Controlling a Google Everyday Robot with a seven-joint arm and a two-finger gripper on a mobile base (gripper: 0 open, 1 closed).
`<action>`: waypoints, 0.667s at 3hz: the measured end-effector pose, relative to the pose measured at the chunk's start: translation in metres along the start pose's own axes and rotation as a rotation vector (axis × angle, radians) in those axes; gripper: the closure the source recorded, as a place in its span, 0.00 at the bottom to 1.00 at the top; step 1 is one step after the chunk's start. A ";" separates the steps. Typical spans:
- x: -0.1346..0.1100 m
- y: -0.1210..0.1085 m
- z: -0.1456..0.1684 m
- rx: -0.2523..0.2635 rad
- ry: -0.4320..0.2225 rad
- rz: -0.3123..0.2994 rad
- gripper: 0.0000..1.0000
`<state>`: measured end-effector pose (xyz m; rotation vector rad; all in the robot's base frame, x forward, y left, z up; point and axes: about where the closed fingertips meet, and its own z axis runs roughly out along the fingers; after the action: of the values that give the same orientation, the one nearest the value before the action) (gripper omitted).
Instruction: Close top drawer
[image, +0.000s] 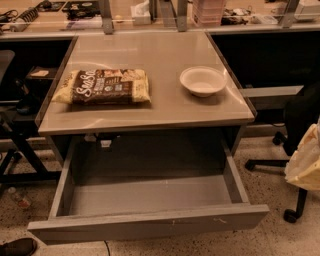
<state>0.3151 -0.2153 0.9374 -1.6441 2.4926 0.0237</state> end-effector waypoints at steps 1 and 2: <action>0.009 0.022 0.032 -0.064 0.009 0.030 1.00; 0.024 0.052 0.095 -0.191 0.036 0.065 1.00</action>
Offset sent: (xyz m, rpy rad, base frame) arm -0.0801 0.0115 -0.1848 0.0790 0.3856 -0.0634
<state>0.2700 -0.2071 0.8363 -1.6445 2.6423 0.2487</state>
